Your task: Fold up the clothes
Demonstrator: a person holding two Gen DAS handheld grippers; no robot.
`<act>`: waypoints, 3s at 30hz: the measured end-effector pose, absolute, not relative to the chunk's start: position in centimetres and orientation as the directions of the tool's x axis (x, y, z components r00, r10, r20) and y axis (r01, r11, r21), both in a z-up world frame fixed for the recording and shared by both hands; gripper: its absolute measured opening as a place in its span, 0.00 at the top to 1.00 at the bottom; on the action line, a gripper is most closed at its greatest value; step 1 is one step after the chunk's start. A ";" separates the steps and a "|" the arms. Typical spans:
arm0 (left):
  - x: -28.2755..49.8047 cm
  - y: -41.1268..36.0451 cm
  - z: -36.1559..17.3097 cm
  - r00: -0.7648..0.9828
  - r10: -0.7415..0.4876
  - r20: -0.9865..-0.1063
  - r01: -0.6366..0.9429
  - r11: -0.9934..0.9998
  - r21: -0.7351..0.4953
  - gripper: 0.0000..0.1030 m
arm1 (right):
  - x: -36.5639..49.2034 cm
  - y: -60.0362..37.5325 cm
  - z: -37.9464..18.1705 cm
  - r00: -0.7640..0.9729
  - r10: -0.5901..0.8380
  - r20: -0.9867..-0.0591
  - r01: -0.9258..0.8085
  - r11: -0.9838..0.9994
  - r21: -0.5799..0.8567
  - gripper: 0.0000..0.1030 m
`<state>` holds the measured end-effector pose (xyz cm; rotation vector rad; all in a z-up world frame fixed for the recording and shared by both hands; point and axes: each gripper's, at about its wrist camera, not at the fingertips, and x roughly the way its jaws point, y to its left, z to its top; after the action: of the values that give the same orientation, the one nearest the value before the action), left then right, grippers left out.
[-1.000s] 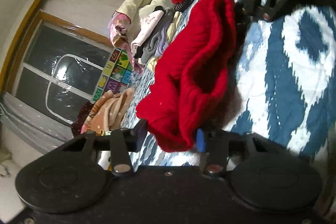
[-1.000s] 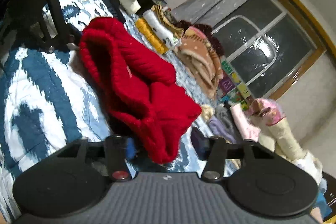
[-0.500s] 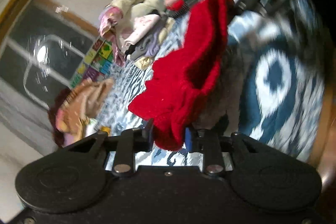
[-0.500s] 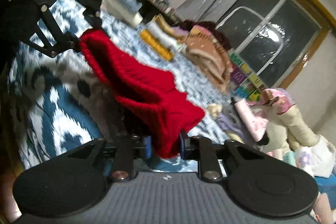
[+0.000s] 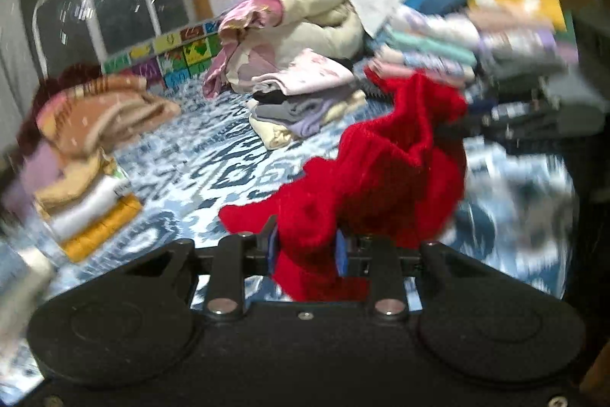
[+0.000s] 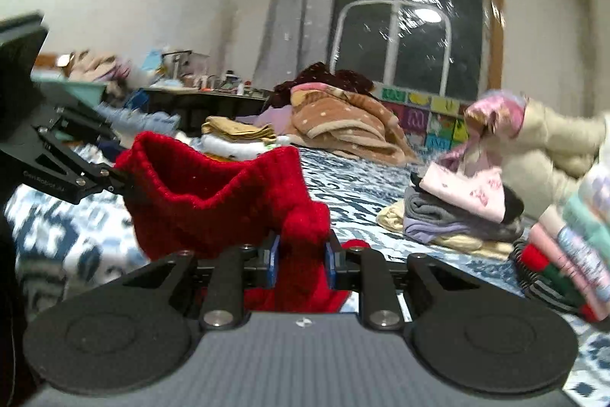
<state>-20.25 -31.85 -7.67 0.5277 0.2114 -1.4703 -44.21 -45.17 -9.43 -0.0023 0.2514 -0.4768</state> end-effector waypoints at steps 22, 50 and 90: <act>-8.0 -39.4 -13.0 -0.087 -0.886 -0.455 0.834 0.184 -0.519 0.64 | -40.8 -59.3 -16.1 0.895 -0.283 -0.346 0.445 0.632 0.635 0.33; -6.9 -43.6 -13.5 -0.069 -0.920 -0.386 0.878 0.128 -0.461 0.82 | -35.5 -61.3 -15.2 0.911 -0.324 -0.255 0.410 0.779 0.474 0.83; -13.2 -41.4 -11.4 0.060 -0.917 -0.395 0.994 0.091 -0.061 0.60 | -34.2 -56.7 -12.2 0.877 -0.347 -0.334 0.402 0.909 0.111 0.51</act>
<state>-13.22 -41.36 -11.43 0.2521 0.3747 -1.4693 -34.22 -56.75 -12.20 0.1793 0.3141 -0.3926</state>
